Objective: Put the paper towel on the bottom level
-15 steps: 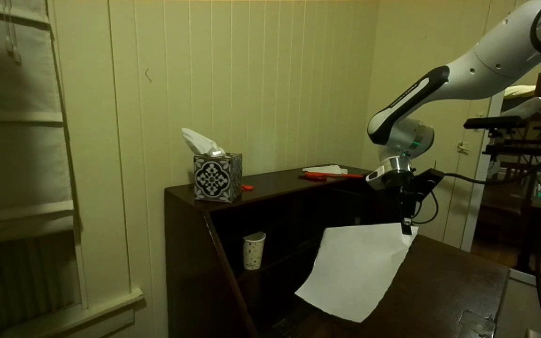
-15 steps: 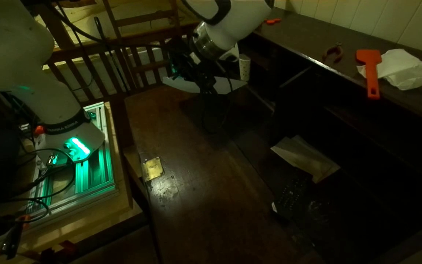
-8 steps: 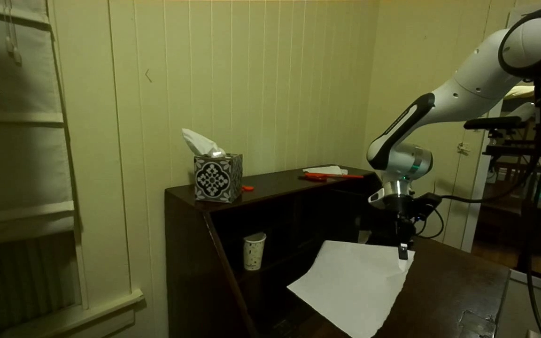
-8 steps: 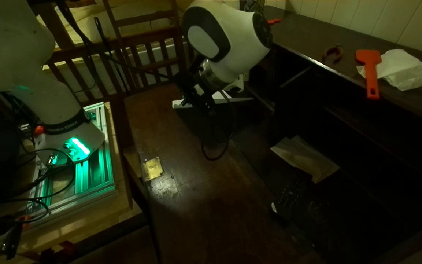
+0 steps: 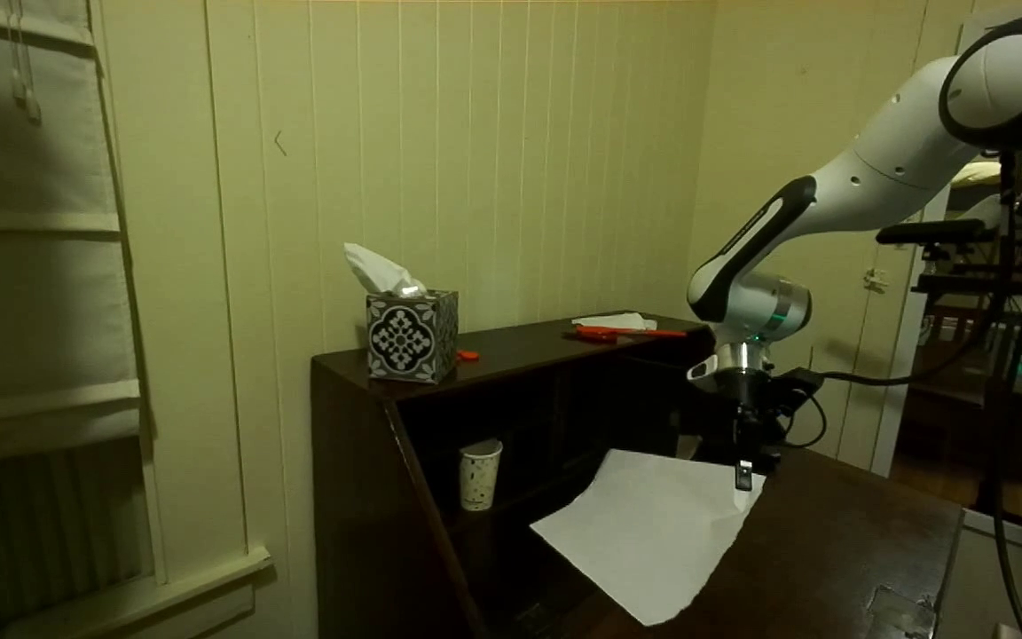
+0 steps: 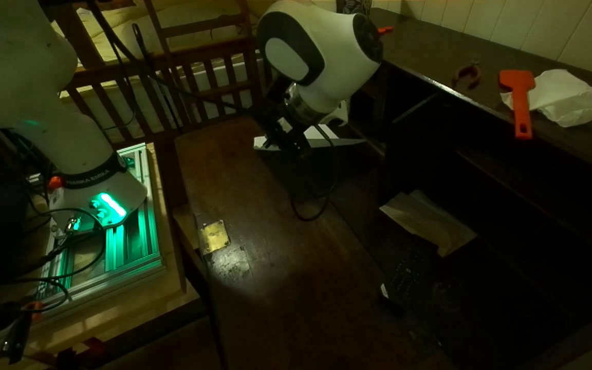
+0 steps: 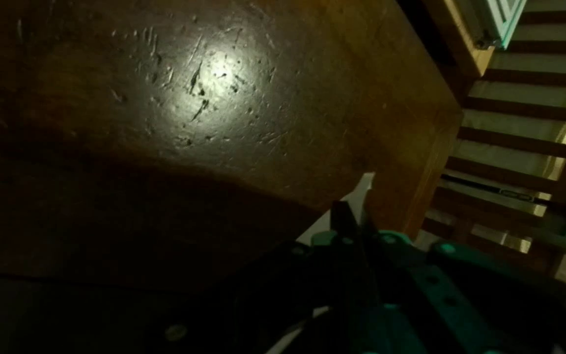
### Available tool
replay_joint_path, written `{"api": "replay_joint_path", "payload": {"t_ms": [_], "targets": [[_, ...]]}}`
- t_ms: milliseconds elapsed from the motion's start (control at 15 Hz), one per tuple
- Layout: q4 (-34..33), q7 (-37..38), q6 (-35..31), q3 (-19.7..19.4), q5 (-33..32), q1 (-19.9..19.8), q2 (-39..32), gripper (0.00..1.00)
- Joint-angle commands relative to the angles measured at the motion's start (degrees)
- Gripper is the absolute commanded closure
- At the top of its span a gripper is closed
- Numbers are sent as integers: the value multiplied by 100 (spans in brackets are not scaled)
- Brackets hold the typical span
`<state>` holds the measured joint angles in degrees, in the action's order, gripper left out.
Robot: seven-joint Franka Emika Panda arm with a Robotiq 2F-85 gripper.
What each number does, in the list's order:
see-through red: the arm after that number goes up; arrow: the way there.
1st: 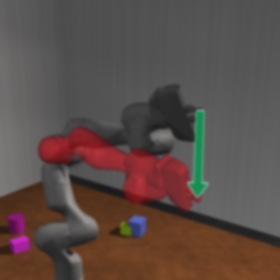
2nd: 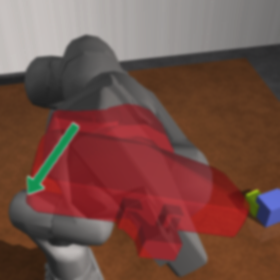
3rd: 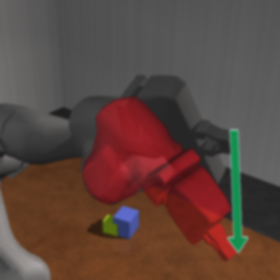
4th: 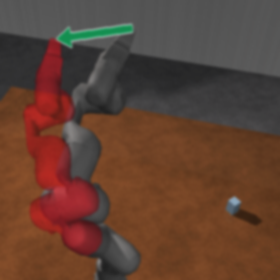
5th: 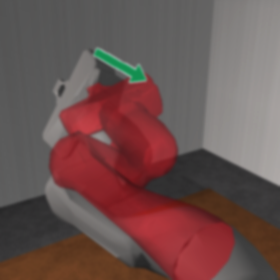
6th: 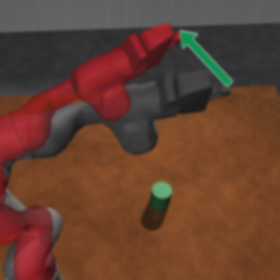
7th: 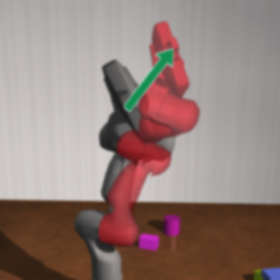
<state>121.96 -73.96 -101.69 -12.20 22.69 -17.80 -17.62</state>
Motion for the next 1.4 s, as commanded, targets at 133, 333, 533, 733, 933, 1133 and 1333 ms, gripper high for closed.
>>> {"api": "replay_joint_path", "payload": {"t_ms": [133, 333, 533, 733, 933, 1133, 1333], "targets": [[-7, -27, -937, 278, 367, -54, -255, 100], [-9, -46, -981, 323, 99, -47, -407, 100], [-53, 98, -1201, 257, -379, 12, -470, 68], [63, 553, -1042, 218, -954, 125, 49, 46], [329, 1412, -536, 222, -1395, 322, 935, 26], [554, 2311, -711, 284, -1937, 601, 1861, 5], [513, 3132, -574, 439, -2591, 857, 2703, 0]]}}
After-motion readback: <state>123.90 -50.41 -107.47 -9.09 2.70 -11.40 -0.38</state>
